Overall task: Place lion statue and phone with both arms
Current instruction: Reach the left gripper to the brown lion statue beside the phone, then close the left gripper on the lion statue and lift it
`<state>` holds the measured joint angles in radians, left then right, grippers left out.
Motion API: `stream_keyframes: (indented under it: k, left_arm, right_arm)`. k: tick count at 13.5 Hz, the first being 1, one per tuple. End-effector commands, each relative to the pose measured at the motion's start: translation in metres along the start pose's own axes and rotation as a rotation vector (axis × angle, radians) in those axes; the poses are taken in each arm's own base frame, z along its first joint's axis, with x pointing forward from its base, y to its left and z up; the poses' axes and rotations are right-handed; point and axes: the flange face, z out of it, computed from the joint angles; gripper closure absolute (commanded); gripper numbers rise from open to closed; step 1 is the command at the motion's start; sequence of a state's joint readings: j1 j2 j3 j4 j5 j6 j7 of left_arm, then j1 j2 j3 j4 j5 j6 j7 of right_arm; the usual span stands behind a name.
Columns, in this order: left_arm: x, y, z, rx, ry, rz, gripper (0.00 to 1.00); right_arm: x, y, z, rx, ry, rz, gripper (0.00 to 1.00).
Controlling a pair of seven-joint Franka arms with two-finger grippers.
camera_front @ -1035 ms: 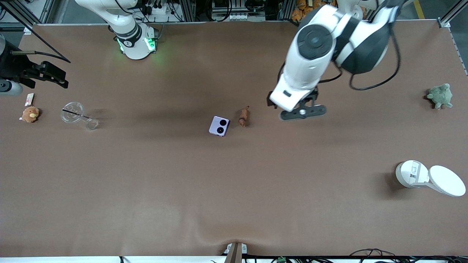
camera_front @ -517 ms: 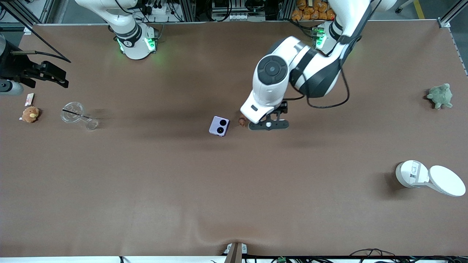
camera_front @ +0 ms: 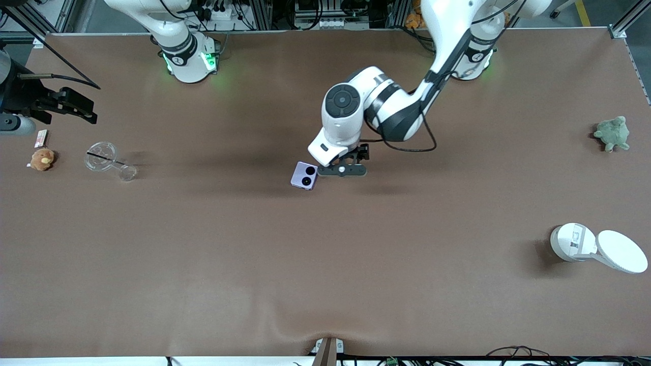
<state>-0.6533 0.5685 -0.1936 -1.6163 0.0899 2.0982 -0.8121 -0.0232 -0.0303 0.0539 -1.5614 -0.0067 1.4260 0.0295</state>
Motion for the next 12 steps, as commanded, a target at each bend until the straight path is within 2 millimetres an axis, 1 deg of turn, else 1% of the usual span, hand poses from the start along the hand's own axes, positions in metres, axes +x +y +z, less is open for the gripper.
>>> stream_keyframes:
  k: [1, 2, 3, 5, 6, 9, 11, 12]
  left_arm:
    - [-0.010, 0.013, 0.042, 0.053, -0.013, 0.036, 0.00]
    - [-0.010, 0.014, 0.052, 0.059, -0.022, 0.035, 0.00]
    - [-0.013, 0.020, 0.058, 0.057, -0.026, 0.039, 0.00]
    - [-0.027, 0.031, 0.071, 0.071, -0.038, 0.055, 0.00]
    - [-0.029, 0.032, 0.074, 0.076, -0.040, 0.043, 0.00]
    - [-0.028, 0.033, 0.092, 0.079, -0.054, 0.035, 0.00]
    - [-0.025, 0.033, 0.094, 0.067, -0.042, 0.030, 0.00]
    - [-0.022, 0.032, 0.100, 0.062, -0.041, 0.024, 0.00]
  right_arm:
    - [0.007, 0.002, -0.001, -0.010, 0.004, 0.000, 0.00]
    - [0.007, 0.001, -0.001, -0.010, 0.003, -0.002, 0.00]
    - [0.007, 0.002, -0.001, -0.010, 0.004, 0.000, 0.00]
    - [0.007, 0.001, -0.001, -0.012, 0.004, -0.003, 0.00]
    - [0.007, 0.003, -0.001, -0.010, 0.004, 0.001, 0.00]
    - [0.007, 0.001, 0.000, -0.010, -0.001, -0.002, 0.00]
    - [0.007, -0.002, 0.001, -0.011, -0.003, -0.009, 0.00]
    - [0.010, -0.004, 0.006, -0.013, -0.015, -0.014, 0.00]
